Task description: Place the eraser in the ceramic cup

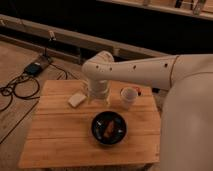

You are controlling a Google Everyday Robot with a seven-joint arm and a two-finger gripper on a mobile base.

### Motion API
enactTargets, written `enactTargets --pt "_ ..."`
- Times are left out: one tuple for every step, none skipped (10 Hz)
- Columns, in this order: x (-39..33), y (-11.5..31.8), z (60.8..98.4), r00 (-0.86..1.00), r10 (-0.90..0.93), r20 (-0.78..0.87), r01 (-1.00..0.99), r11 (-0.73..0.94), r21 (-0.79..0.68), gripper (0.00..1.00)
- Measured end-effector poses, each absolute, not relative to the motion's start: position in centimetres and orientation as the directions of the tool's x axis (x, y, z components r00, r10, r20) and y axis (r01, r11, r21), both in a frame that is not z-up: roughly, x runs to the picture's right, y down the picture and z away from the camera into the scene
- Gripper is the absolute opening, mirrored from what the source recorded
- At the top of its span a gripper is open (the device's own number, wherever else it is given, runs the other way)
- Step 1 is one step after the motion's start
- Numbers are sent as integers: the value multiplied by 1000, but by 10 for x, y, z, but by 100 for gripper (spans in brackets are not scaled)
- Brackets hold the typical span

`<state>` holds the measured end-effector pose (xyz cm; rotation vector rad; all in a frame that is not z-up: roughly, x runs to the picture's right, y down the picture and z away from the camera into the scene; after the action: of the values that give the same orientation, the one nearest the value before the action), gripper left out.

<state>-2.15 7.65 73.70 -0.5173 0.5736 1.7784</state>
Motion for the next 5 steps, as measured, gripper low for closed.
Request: enactTargets --pt "-14 73 738 -284 747 -601 -957 -255 135 65" --pt "-1 66 741 -313 751 -582 -949 -271 161 65" --pt "13 58 744 -344 753 -561 -939 -286 192 65" --pt "21 53 746 -360 754 -550 -933 -293 209 65" --pt "34 44 750 -380 757 -531 -925 -300 235 65"
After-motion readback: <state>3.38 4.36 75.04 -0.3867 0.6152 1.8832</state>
